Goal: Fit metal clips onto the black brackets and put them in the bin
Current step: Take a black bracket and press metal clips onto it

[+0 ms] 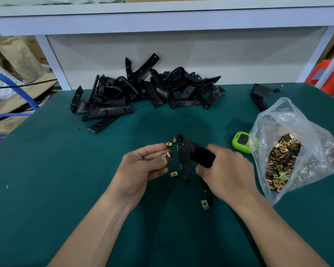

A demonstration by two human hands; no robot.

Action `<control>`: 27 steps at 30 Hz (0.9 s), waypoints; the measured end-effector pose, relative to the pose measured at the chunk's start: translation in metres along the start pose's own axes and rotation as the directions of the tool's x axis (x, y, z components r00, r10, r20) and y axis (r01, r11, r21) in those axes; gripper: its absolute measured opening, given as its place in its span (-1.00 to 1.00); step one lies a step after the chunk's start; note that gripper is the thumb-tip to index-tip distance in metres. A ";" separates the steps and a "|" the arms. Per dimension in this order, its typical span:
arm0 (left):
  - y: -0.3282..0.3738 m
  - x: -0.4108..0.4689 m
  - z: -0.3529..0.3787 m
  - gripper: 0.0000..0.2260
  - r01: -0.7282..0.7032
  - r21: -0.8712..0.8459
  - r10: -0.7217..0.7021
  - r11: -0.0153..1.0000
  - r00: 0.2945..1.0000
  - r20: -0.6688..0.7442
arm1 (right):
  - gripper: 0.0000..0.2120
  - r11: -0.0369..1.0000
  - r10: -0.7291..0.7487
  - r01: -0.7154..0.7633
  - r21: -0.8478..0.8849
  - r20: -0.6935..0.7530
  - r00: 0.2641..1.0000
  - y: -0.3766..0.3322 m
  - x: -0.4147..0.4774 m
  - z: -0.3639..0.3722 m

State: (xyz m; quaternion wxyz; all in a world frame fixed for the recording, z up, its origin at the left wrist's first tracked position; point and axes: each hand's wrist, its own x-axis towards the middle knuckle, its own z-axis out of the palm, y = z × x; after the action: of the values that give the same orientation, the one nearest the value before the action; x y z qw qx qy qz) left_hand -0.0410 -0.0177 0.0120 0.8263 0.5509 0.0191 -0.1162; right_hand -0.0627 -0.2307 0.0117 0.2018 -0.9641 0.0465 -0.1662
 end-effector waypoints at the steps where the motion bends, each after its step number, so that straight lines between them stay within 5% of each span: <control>1: 0.000 0.000 0.001 -0.73 0.002 -0.010 -0.002 1.000 1.000 0.009 | -0.67 1.000 -0.006 0.006 -0.014 -0.001 1.000 0.000 0.000 0.000; 11: 0.003 -0.004 0.004 -0.73 0.014 0.037 -0.017 0.999 0.995 0.093 | -0.64 0.998 -0.024 0.025 -0.055 0.014 1.000 0.001 0.000 0.002; 27: 0.000 -0.007 0.014 -0.73 -0.014 0.150 0.009 0.989 0.999 0.030 | -0.71 0.999 -0.004 0.009 -0.047 0.102 0.995 -0.001 -0.001 -0.001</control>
State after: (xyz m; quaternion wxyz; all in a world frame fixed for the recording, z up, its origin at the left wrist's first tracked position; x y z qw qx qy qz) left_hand -0.0492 -0.0289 0.0190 0.7832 0.6099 -0.0051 -0.1206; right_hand -0.0637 -0.2299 0.0130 0.1807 -0.9759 0.0368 -0.1165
